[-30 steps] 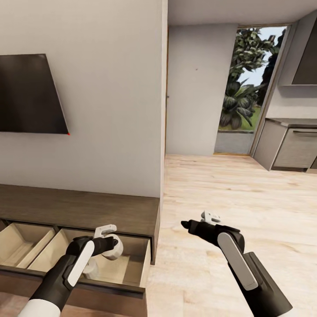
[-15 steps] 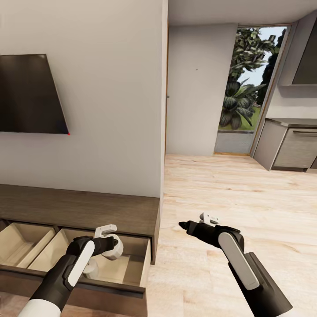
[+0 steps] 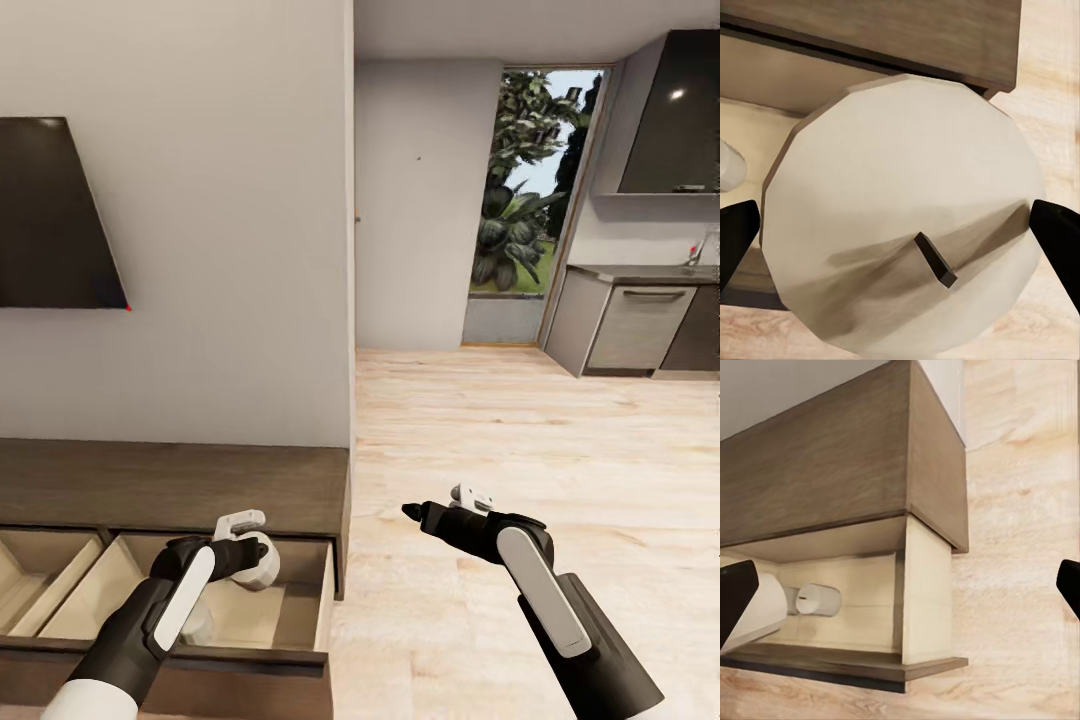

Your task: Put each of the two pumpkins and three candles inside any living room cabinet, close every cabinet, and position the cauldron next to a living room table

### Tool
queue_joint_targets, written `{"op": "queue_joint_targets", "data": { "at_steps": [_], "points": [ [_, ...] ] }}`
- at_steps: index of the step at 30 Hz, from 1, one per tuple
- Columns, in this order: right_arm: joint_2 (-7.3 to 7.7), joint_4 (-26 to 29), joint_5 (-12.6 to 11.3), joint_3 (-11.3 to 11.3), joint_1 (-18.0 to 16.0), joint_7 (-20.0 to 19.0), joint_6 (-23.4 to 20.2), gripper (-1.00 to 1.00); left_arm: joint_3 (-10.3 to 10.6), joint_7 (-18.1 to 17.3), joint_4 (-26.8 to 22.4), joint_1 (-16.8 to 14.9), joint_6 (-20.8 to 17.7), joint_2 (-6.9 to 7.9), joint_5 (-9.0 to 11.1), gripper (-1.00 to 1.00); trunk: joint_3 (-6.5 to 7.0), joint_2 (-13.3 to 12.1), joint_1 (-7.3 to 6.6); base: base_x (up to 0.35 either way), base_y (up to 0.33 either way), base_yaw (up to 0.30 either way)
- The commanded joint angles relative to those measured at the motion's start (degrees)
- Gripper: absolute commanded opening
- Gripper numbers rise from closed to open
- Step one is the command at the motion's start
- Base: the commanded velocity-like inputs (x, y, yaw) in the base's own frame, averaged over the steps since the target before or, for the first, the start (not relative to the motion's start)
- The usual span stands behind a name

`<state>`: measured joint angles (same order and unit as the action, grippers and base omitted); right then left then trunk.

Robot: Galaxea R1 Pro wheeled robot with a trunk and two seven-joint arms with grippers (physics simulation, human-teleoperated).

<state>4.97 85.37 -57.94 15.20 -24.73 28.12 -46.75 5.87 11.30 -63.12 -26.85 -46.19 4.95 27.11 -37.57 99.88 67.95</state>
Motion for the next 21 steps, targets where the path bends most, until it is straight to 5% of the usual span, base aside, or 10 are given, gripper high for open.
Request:
{"op": "queue_joint_targets", "data": {
  "at_steps": [1, 21],
  "points": [
    [0.04, 0.1, -0.6, 0.1, -0.1, 0.6, 0.0, 1.00, 0.2, 0.6, -0.1, 0.0, -0.1, 0.06, 0.6, -1.00, -0.06, 0.0, 0.00, 0.000, 0.046, -0.046],
    [0.01, 0.1, -0.6, 0.1, -0.1, 0.6, 0.0, 1.00, 0.1, 0.6, -0.1, 0.0, -0.1, 0.06, 0.6, -1.00, -0.06, 0.0, 0.00, 0.075, 0.076, -0.004]
  ]
}}
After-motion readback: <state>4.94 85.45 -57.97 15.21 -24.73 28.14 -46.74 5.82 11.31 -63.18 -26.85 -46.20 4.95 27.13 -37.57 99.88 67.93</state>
